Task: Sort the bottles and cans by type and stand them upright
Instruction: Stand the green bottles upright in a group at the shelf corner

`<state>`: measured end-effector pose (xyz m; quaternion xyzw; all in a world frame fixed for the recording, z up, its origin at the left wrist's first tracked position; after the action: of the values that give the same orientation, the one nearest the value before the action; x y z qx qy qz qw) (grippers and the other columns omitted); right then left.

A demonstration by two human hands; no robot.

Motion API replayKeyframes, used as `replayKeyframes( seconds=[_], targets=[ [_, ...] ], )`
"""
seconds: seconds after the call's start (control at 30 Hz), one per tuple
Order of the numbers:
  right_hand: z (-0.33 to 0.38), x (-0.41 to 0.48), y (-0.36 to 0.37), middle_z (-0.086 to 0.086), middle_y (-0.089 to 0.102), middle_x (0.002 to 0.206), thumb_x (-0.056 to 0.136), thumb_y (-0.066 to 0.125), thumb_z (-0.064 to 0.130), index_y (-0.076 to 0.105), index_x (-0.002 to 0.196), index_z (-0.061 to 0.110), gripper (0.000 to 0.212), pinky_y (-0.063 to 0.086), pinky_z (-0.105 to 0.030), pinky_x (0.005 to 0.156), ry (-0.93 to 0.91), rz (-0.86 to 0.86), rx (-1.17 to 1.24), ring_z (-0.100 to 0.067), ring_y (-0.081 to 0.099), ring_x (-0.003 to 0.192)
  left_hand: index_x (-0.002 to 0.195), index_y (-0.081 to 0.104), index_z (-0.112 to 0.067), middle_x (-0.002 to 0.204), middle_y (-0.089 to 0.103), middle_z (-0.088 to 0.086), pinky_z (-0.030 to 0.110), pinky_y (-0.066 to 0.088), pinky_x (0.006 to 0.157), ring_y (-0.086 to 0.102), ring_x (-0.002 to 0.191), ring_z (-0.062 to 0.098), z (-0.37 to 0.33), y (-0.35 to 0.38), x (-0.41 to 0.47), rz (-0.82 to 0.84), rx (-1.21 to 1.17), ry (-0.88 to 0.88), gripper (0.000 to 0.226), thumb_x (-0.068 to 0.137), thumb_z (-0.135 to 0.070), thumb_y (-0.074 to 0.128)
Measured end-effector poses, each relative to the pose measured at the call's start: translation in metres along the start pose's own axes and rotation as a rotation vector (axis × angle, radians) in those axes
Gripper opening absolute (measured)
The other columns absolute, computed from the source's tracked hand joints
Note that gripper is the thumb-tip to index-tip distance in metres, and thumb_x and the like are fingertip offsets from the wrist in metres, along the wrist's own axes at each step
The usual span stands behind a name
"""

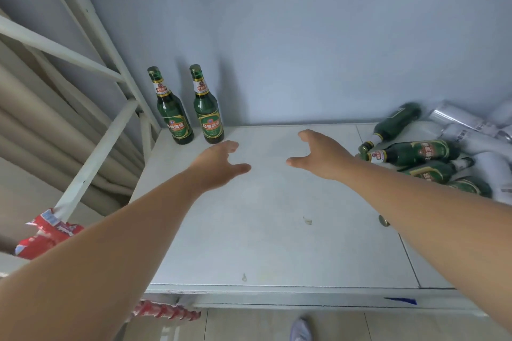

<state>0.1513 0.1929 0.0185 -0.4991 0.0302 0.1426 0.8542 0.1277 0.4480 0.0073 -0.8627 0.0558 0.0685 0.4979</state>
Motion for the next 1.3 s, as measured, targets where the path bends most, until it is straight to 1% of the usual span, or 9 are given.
replayKeyframes(
  seconds=[0.33,0.47,0.6,0.73,0.87,1.0,1.17,1.23,1.3],
  targets=[
    [-0.051,-0.079,-0.004,-0.003,0.033,0.161,0.088,0.069,0.053,0.028,0.157,0.017,0.088,0.036,-0.036,0.11,0.128,-0.032,-0.053,-0.021,0.037,0.144,0.15,0.045,-0.021,0.149,0.053,-0.003,0.037,0.043,0.11,0.051,0.134,0.018,-0.028,0.049,-0.026,0.1,-0.003,0.09,0.073,0.089,-0.051,0.072],
    [-0.077,-0.102,-0.025,-0.002,0.036,0.159,0.086,0.071,0.055,0.031,0.156,0.018,0.089,0.038,-0.037,0.11,0.167,-0.088,-0.034,-0.022,0.041,0.142,0.149,0.046,-0.021,0.148,0.054,-0.003,0.037,0.043,0.109,0.053,0.133,0.018,-0.053,0.071,-0.03,0.132,0.019,0.129,0.073,0.089,-0.051,0.072],
    [-0.107,-0.118,-0.055,0.0,0.042,0.155,0.082,0.072,0.058,0.036,0.153,0.02,0.088,0.043,-0.034,0.101,0.173,-0.146,-0.027,-0.02,0.051,0.131,0.149,0.046,-0.023,0.146,0.055,-0.005,0.038,0.044,0.109,0.053,0.132,0.017,-0.088,0.097,-0.035,0.176,0.026,0.15,0.073,0.088,-0.053,0.072],
    [-0.141,-0.132,-0.082,-0.003,0.049,0.149,0.084,0.072,0.055,0.042,0.149,0.016,0.081,0.045,-0.038,0.102,0.162,-0.174,-0.072,-0.023,0.052,0.129,0.147,0.047,-0.023,0.144,0.056,-0.005,0.037,0.044,0.108,0.054,0.13,0.016,-0.129,0.126,-0.039,0.2,0.045,0.168,0.071,0.088,-0.052,0.072],
    [-0.181,-0.145,-0.103,-0.003,0.047,0.152,0.084,0.07,0.059,0.039,0.151,0.018,0.084,0.046,-0.04,0.103,0.176,-0.157,-0.089,-0.024,0.051,0.131,0.145,0.05,-0.022,0.141,0.057,-0.006,0.035,0.047,0.104,0.061,0.122,0.018,-0.174,0.154,-0.041,0.227,0.059,0.169,0.069,0.088,-0.052,0.072],
    [-0.228,-0.152,-0.122,-0.004,0.05,0.15,0.083,0.07,0.058,0.039,0.151,0.018,0.085,0.048,-0.045,0.104,0.161,-0.117,-0.11,-0.025,0.052,0.131,0.147,0.048,-0.02,0.143,0.057,-0.002,0.035,0.045,0.106,0.056,0.128,0.018,-0.219,0.187,-0.041,0.265,0.082,0.173,0.07,0.089,-0.052,0.072],
    [-0.275,-0.154,-0.131,-0.006,0.061,0.131,0.085,0.073,0.051,0.051,0.136,0.013,0.067,0.051,-0.044,0.096,0.143,-0.056,-0.104,-0.025,0.06,0.115,0.148,0.047,-0.019,0.146,0.055,-0.001,0.036,0.044,0.108,0.053,0.131,0.019,-0.253,0.23,-0.041,0.309,0.073,0.123,0.073,0.087,-0.051,0.073],
    [-0.289,-0.151,-0.13,-0.008,0.061,0.131,0.084,0.074,0.051,0.051,0.136,0.012,0.068,0.051,-0.044,0.095,0.138,-0.036,-0.098,-0.026,0.06,0.115,0.149,0.046,-0.019,0.148,0.053,0.0,0.034,0.043,0.107,0.053,0.132,0.02,-0.257,0.244,-0.04,0.32,0.048,0.085,0.074,0.088,-0.051,0.074],
    [-0.301,-0.146,-0.127,-0.008,0.058,0.134,0.084,0.073,0.054,0.049,0.139,0.012,0.073,0.05,-0.039,0.088,0.139,-0.021,-0.091,-0.026,0.059,0.115,0.15,0.045,-0.018,0.15,0.051,0.001,0.03,0.041,0.103,0.053,0.131,0.02,-0.258,0.255,-0.039,0.33,-0.001,0.041,0.075,0.088,-0.05,0.074]
  ],
)
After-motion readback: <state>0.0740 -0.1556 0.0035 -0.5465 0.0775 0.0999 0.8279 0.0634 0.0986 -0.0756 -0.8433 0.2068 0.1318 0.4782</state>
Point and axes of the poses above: each hand's wrist, its own x-axis towards the middle knuckle, its own y-axis out of the palm, z = x × y, the point moved 5 cm from there along x, towards the middle knuckle
